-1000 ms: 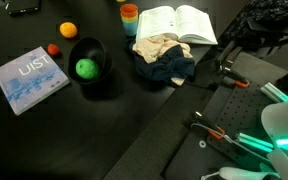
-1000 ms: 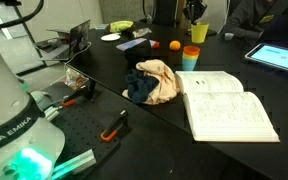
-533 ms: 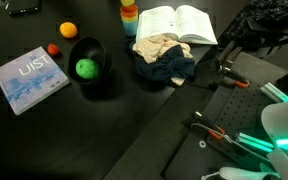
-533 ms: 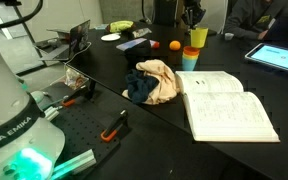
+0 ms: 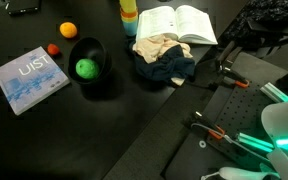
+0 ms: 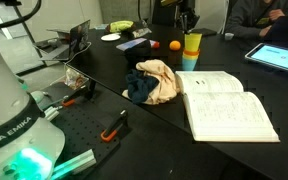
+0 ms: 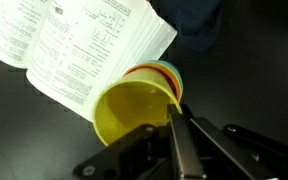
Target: Stack the cups together
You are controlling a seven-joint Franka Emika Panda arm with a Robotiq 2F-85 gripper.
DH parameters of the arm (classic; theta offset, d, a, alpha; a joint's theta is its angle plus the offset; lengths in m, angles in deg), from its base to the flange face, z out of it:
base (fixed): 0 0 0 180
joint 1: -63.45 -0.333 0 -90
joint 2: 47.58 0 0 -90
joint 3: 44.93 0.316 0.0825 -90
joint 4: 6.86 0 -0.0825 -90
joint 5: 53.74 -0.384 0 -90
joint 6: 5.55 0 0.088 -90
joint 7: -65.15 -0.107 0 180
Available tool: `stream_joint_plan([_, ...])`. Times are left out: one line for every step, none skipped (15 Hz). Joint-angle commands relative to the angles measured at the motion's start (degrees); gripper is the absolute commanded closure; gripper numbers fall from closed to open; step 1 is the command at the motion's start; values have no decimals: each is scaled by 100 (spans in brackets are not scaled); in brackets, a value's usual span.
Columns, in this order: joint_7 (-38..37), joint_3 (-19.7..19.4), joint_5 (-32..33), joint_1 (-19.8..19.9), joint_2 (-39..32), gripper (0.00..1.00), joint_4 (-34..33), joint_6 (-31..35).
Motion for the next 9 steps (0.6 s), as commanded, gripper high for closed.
stream_joint_plan([-98, -9, 98, -50, 166, 64, 254, 360])
stream_joint_plan([-108, -63, 213, -97, 198, 58, 337, 576])
stream_joint_plan([-119, -110, 324, -130, 225, 51, 401, 736])
stream_joint_plan([-132, -153, 424, -148, 250, 42, 433, 808])
stream_joint_plan([-71, -131, 418, -116, 290, 35, 451, 777])
stream_joint_plan([0, -121, 447, -101, 336, 27, 462, 718])
stream_joint_plan([41, -128, 462, -95, 395, 20, 453, 587])
stream_joint_plan([76, -110, 433, -63, 444, 13, 473, 562])
stream_joint_plan([160, -68, 352, -2, 506, 5, 490, 463])
